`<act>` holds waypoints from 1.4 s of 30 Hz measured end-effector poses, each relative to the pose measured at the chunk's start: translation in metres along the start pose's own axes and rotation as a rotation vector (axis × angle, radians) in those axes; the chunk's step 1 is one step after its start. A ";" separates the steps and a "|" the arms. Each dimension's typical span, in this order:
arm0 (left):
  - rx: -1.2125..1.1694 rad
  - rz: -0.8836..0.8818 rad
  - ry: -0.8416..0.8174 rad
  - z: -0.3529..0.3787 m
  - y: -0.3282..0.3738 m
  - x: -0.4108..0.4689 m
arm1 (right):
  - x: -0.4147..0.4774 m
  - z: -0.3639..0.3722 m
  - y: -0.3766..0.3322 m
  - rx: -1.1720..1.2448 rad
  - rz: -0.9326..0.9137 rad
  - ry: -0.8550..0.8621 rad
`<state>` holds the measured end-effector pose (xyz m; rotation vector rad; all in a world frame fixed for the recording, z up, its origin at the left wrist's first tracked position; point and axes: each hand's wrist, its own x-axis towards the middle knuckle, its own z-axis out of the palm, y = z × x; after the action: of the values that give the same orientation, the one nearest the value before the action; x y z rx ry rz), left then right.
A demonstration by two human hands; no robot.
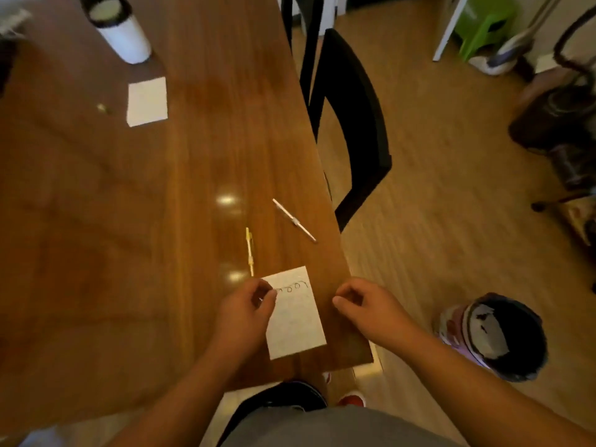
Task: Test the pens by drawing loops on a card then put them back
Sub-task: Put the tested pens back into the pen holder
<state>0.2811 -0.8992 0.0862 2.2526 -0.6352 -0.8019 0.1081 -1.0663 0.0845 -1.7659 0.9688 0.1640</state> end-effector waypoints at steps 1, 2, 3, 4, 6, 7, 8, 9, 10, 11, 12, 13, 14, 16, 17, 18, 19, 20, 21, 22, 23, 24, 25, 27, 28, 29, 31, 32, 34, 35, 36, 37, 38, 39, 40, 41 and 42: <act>-0.010 -0.047 0.060 -0.006 -0.002 0.018 | 0.018 0.000 -0.009 -0.037 -0.005 0.009; -0.005 -0.085 0.112 -0.011 -0.003 0.035 | 0.036 0.001 -0.018 -0.077 -0.013 0.025; 0.009 -0.113 0.145 -0.016 -0.005 0.051 | 0.053 0.002 -0.026 -0.116 -0.024 0.045; 0.033 -0.132 0.159 -0.018 -0.007 0.064 | 0.069 0.004 -0.035 -0.160 -0.040 0.066; 0.100 -0.160 0.144 -0.019 -0.010 0.082 | 0.093 0.009 -0.047 -0.259 -0.070 0.112; 0.133 -0.175 0.130 -0.018 -0.013 0.092 | 0.107 0.011 -0.053 -0.315 -0.085 0.131; 0.163 -0.183 0.112 -0.017 -0.015 0.098 | 0.118 0.014 -0.058 -0.367 -0.099 0.150; 0.188 -0.187 0.104 -0.015 -0.016 0.103 | 0.128 0.015 -0.063 -0.410 -0.117 0.172; 0.203 -0.197 0.113 -0.013 -0.018 0.108 | 0.140 0.016 -0.068 -0.441 -0.139 0.190; 0.220 -0.206 0.131 -0.011 -0.019 0.113 | 0.150 0.017 -0.073 -0.467 -0.162 0.202; 0.239 -0.209 0.151 -0.010 -0.019 0.116 | 0.160 0.019 -0.077 -0.490 -0.179 0.209; 0.258 -0.207 0.167 -0.009 -0.020 0.119 | 0.167 0.020 -0.081 -0.514 -0.191 0.212; 0.276 -0.199 0.179 -0.008 -0.020 0.120 | 0.174 0.023 -0.084 -0.537 -0.203 0.216; 0.303 -0.187 0.187 -0.007 -0.022 0.122 | 0.184 0.029 -0.088 -0.599 -0.244 0.232; 0.307 -0.187 0.185 -0.007 -0.021 0.123 | 0.188 0.031 -0.089 -0.631 -0.261 0.234; 0.307 -0.185 0.182 -0.007 -0.021 0.124 | 0.193 0.032 -0.089 -0.655 -0.274 0.231; 0.306 -0.183 0.176 -0.008 -0.021 0.125 | 0.197 0.033 -0.089 -0.666 -0.276 0.223; 0.302 -0.186 0.172 -0.008 -0.021 0.127 | 0.200 0.034 -0.089 -0.663 -0.271 0.213; 0.299 -0.194 0.172 -0.009 -0.020 0.128 | 0.202 0.034 -0.089 -0.655 -0.264 0.203; 0.299 -0.204 0.177 -0.010 -0.020 0.129 | 0.204 0.035 -0.089 -0.650 -0.260 0.198; 0.299 -0.209 0.181 -0.011 -0.021 0.130 | 0.204 0.035 -0.088 -0.652 -0.260 0.196; 0.295 -0.210 0.181 -0.011 -0.021 0.130 | 0.203 0.035 -0.088 -0.654 -0.262 0.195; 0.287 -0.209 0.184 -0.011 -0.022 0.130 | 0.201 0.035 -0.088 -0.649 -0.260 0.188; 0.267 -0.197 0.189 -0.012 -0.023 0.128 | 0.194 0.033 -0.089 -0.568 -0.222 0.160; 0.253 -0.194 0.192 -0.013 -0.024 0.125 | 0.189 0.031 -0.089 -0.488 -0.187 0.137; 0.232 -0.196 0.192 -0.013 -0.024 0.123 | 0.182 0.029 -0.087 -0.393 -0.148 0.116; 0.173 -0.201 0.175 -0.014 -0.023 0.114 | 0.165 0.023 -0.082 -0.210 -0.097 0.091; 0.136 -0.200 0.157 -0.013 -0.021 0.109 | 0.155 0.019 -0.079 -0.146 -0.086 0.084; 0.029 -0.202 0.115 -0.011 -0.018 0.095 | 0.133 0.013 -0.070 -0.075 -0.056 0.056; -0.042 -0.209 0.099 -0.009 -0.016 0.085 | 0.122 0.010 -0.065 -0.057 -0.032 0.033; -0.115 -0.220 0.084 -0.006 -0.014 0.075 | 0.111 0.008 -0.059 -0.040 0.000 0.005; -0.180 -0.233 0.070 -0.003 -0.011 0.063 | 0.100 0.006 -0.052 -0.015 0.036 -0.023; -0.238 -0.249 0.055 0.000 -0.010 0.052 | 0.089 0.004 -0.045 0.018 0.071 -0.050; -0.296 -0.270 0.040 0.004 -0.008 0.041 | 0.079 0.001 -0.038 0.056 0.105 -0.074; -0.355 -0.293 0.023 0.007 -0.006 0.029 | 0.069 -0.001 -0.031 0.091 0.134 -0.098; -0.411 -0.316 0.008 0.011 -0.004 0.019 | 0.059 -0.003 -0.025 0.111 0.152 -0.117; -0.461 -0.332 -0.001 0.015 -0.002 0.008 | 0.049 -0.005 -0.019 0.111 0.157 -0.133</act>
<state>0.2769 -0.9088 0.0727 1.9463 -0.0555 -0.9924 0.1517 -1.0939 0.0748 -1.5578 1.0008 0.3181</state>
